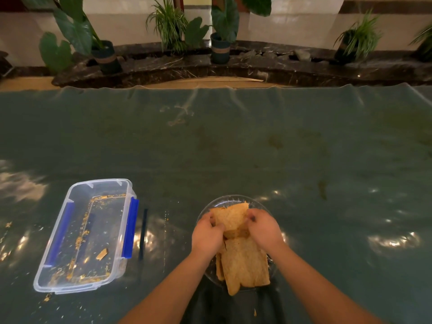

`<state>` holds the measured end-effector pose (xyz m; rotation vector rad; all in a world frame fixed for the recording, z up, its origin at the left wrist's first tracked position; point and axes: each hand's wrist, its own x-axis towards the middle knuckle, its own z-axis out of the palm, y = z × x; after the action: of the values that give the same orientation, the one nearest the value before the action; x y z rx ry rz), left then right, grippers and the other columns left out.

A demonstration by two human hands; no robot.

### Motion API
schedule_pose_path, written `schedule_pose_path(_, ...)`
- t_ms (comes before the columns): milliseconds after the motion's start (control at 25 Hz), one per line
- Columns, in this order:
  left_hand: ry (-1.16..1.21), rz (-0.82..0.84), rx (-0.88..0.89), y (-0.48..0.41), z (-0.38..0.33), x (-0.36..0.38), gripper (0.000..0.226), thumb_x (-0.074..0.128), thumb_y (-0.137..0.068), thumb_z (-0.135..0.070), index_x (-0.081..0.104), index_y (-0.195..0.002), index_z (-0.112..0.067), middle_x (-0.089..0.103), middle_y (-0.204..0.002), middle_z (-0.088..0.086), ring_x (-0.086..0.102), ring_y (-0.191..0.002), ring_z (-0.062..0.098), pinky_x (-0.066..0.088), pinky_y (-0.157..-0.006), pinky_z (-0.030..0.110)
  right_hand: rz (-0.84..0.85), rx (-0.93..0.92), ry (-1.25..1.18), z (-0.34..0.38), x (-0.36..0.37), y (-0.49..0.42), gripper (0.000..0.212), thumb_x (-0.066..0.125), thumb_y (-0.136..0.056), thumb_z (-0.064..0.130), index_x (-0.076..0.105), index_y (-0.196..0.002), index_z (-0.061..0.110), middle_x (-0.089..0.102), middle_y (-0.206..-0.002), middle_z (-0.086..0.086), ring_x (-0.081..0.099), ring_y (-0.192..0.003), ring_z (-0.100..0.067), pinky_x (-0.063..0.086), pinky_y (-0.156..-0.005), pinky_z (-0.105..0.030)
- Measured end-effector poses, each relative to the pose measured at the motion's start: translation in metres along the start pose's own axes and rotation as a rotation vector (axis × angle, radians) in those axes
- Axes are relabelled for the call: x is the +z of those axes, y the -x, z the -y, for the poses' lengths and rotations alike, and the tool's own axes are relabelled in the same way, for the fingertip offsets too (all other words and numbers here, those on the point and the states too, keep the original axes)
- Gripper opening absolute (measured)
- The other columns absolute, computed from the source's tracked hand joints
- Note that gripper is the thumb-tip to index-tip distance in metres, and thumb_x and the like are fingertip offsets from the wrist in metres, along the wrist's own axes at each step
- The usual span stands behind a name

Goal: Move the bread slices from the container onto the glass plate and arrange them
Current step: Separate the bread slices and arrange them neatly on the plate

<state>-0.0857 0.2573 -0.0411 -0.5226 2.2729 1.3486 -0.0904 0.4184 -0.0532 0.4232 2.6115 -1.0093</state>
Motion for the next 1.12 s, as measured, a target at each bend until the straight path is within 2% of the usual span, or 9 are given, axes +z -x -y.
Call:
schedule_pose_path(120, 0.165, 0.014, -0.022, -0.005, 0.005, 0.002, 0.051, 0.057, -0.088, -0.017, 0.049, -0.136, -0.030, 0.061, -0.130, -0.009, 0.062, -0.104, 0.007, 0.053, -0.089, 0.034, -0.050, -0.008, -0.133, -0.011, 0.006, 0.002, 0.033, 0.059, -0.091, 0.010, 0.065, -0.122, 0.020, 0.069, -0.113, 0.007, 0.064, -0.102, -0.012, 0.049, -0.084, -0.022)
schedule_pose_path(240, 0.288, 0.061, -0.011, -0.007, 0.014, 0.006, 0.067, 0.054, -0.087, -0.003, 0.039, -0.145, -0.031, 0.056, -0.128, -0.017, 0.059, -0.091, -0.004, 0.053, -0.081, 0.028, -0.046, 0.007, -0.281, -0.018, 0.007, 0.005, 0.044, 0.064, -0.089, 0.011, 0.059, -0.131, 0.024, 0.065, -0.122, 0.011, 0.062, -0.110, -0.009, 0.049, -0.096, -0.029)
schedule_pose_path(360, 0.224, 0.036, 0.009, -0.004, 0.022, 0.012, 0.065, 0.055, -0.085, -0.003, 0.043, -0.141, -0.033, 0.055, -0.121, -0.018, 0.061, -0.097, 0.003, 0.055, -0.089, 0.036, -0.101, 0.023, -0.224, -0.021, 0.007, 0.004, 0.029, 0.070, -0.083, 0.017, 0.064, -0.109, 0.028, 0.061, -0.099, 0.018, 0.063, -0.092, -0.009, 0.050, -0.074, -0.025)
schedule_pose_path(440, 0.156, -0.042, -0.019, -0.002, 0.020, 0.013, 0.045, 0.056, -0.081, -0.009, 0.057, -0.121, -0.031, 0.056, -0.117, -0.006, 0.060, -0.095, 0.006, 0.055, -0.084, 0.036, -0.100, 0.050, -0.178, -0.019, 0.006, 0.001, 0.019, 0.069, -0.082, 0.018, 0.067, -0.100, 0.023, 0.060, -0.085, 0.019, 0.061, -0.085, -0.010, 0.046, -0.067, -0.023)
schedule_pose_path(560, 0.136, -0.074, -0.067, 0.000, 0.016, 0.014, 0.037, 0.058, -0.080, -0.012, 0.064, -0.116, -0.021, 0.066, -0.106, -0.001, 0.064, -0.085, 0.008, 0.054, -0.071, 0.031, -0.033, 0.052, -0.190, -0.016, 0.005, 0.000, 0.031, 0.064, -0.085, 0.015, 0.069, -0.114, 0.024, 0.067, -0.097, 0.017, 0.063, -0.090, -0.007, 0.049, -0.077, -0.025)
schedule_pose_path(720, 0.064, -0.049, -0.036, 0.004, 0.018, 0.009, 0.038, 0.064, -0.083, -0.016, 0.067, -0.120, -0.020, 0.070, -0.104, -0.008, 0.065, -0.090, 0.006, 0.056, -0.085, 0.034, -0.046, 0.062, -0.240, -0.020, 0.004, 0.009, 0.031, 0.061, -0.088, 0.019, 0.066, -0.118, 0.027, 0.069, -0.116, 0.010, 0.063, -0.102, -0.010, 0.049, -0.082, -0.028)
schedule_pose_path(840, 0.074, -0.097, -0.038, 0.009, 0.022, 0.007, 0.035, 0.070, -0.082, -0.021, 0.068, -0.117, -0.021, 0.069, -0.098, -0.012, 0.065, -0.089, 0.005, 0.055, -0.082, 0.030, -0.107, 0.128, -0.209, -0.027, 0.004, 0.020, 0.016, 0.067, -0.084, 0.040, 0.067, -0.097, 0.030, 0.067, -0.100, 0.014, 0.063, -0.093, -0.008, 0.051, -0.076, -0.031)
schedule_pose_path(960, 0.122, -0.061, -0.101, 0.015, 0.023, 0.011, 0.024, 0.071, -0.081, -0.022, 0.070, -0.105, -0.023, 0.069, -0.086, -0.012, 0.064, -0.079, 0.002, 0.052, -0.067, 0.024, -0.018, 0.115, -0.197, -0.032, 0.006, 0.032, 0.036, 0.070, -0.077, 0.056, 0.067, -0.105, 0.033, 0.059, -0.098, 0.023, 0.057, -0.092, -0.002, 0.044, -0.070, -0.022)
schedule_pose_path(1120, 0.121, 0.015, -0.130, 0.014, 0.022, 0.009, 0.023, 0.067, -0.080, -0.019, 0.070, -0.102, -0.022, 0.071, -0.093, -0.007, 0.066, -0.088, 0.009, 0.057, -0.082, 0.035, 0.062, 0.108, -0.264, -0.035, 0.005, 0.040, 0.037, 0.072, -0.076, 0.057, 0.065, -0.109, 0.040, 0.053, -0.097, 0.034, 0.053, -0.099, -0.001, 0.045, -0.081, -0.025)
